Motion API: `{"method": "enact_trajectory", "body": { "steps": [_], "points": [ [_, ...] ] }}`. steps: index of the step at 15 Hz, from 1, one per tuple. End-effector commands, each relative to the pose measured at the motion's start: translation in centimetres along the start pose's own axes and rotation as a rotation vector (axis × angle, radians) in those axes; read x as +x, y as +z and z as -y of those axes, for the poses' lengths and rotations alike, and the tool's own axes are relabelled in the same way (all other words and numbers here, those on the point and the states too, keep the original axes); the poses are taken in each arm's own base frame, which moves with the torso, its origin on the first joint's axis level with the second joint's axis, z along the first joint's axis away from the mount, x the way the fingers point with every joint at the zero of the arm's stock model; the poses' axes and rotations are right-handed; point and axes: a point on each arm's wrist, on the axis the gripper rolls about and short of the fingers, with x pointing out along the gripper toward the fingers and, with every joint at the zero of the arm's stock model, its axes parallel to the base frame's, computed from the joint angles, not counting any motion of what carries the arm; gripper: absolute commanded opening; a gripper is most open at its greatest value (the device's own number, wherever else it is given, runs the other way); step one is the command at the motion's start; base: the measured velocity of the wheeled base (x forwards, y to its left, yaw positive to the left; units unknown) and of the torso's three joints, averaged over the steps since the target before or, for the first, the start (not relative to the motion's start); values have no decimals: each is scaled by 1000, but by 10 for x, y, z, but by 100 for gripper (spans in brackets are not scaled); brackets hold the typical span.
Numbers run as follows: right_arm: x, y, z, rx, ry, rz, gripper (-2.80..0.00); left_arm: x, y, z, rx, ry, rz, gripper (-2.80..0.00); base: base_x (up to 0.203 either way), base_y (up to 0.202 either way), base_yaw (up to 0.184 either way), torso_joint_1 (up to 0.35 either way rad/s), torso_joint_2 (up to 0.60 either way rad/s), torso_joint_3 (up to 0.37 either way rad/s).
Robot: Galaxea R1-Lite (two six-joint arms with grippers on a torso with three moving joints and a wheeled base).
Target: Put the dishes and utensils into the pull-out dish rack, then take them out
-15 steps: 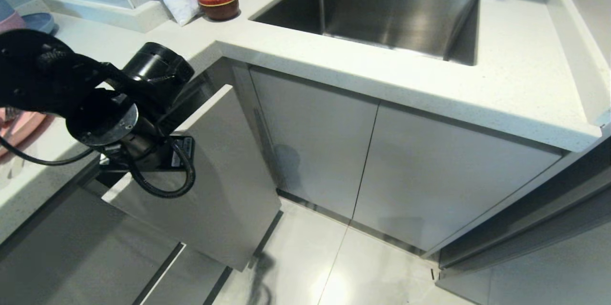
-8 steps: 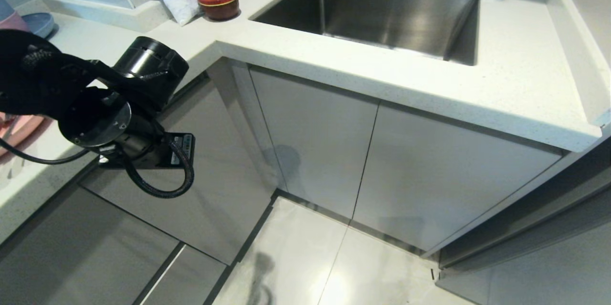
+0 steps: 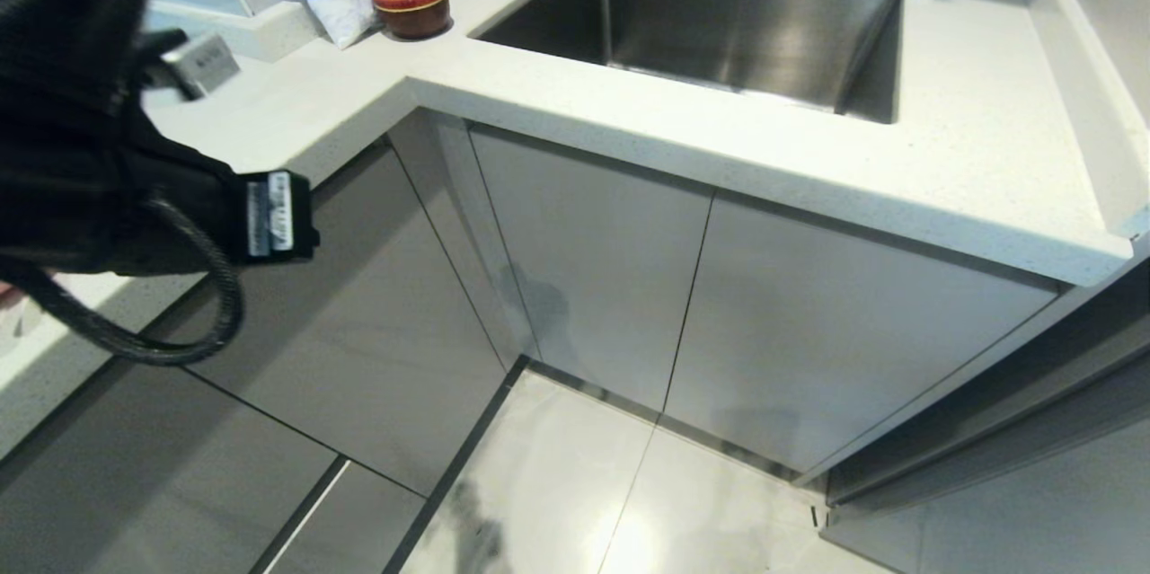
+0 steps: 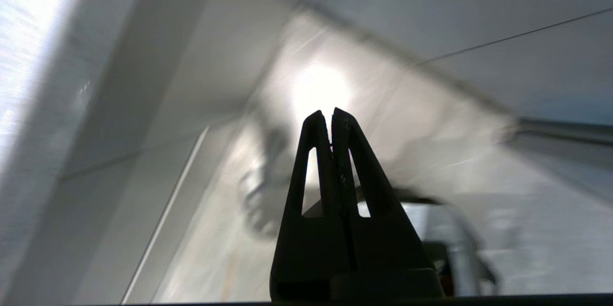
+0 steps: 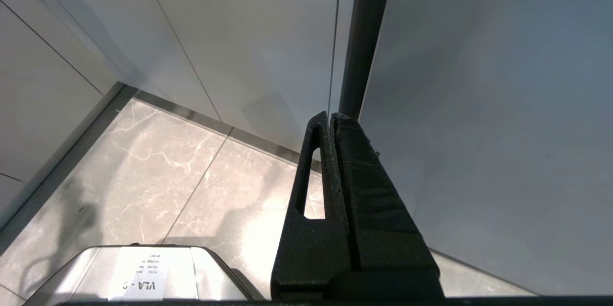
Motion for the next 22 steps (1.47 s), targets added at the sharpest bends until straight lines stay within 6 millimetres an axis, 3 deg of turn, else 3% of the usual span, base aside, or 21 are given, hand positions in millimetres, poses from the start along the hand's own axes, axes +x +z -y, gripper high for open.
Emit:
{"method": "enact_trajectory", "body": {
  "steps": [1,4,6,7,9,12,15,19,22],
  "points": [
    [0,-1,0,0,-1,2,-280,-80,2,-42,-58,-133,227,-280,0,0,0,0,0,0],
    [0,-1,0,0,-1,2,-280,-160,-18,-83,-73,-148,514,-280,0,0,0,0,0,0],
    [0,-1,0,0,1,2,-280,-202,-51,-90,-51,-157,659,-280,0,0,0,0,0,0],
    [0,-1,0,0,1,2,-280,-213,-72,-91,-34,-155,699,-280,0,0,0,0,0,0],
    [0,-1,0,0,0,2,-280,-216,-120,-89,-1,-126,722,-280,0,0,0,0,0,0],
    [0,-1,0,0,-1,2,-280,-187,-196,-90,50,-64,735,-280,0,0,0,0,0,0],
    [0,-1,0,0,-1,2,-280,-139,-253,-92,59,1,696,-280,0,0,0,0,0,0],
    [0,-1,0,0,1,2,-280,-68,-302,-95,11,43,597,-280,0,0,0,0,0,0],
    [0,-1,0,0,1,2,-280,-52,-318,-94,28,22,535,-280,0,0,0,0,0,0]
  ]
}}
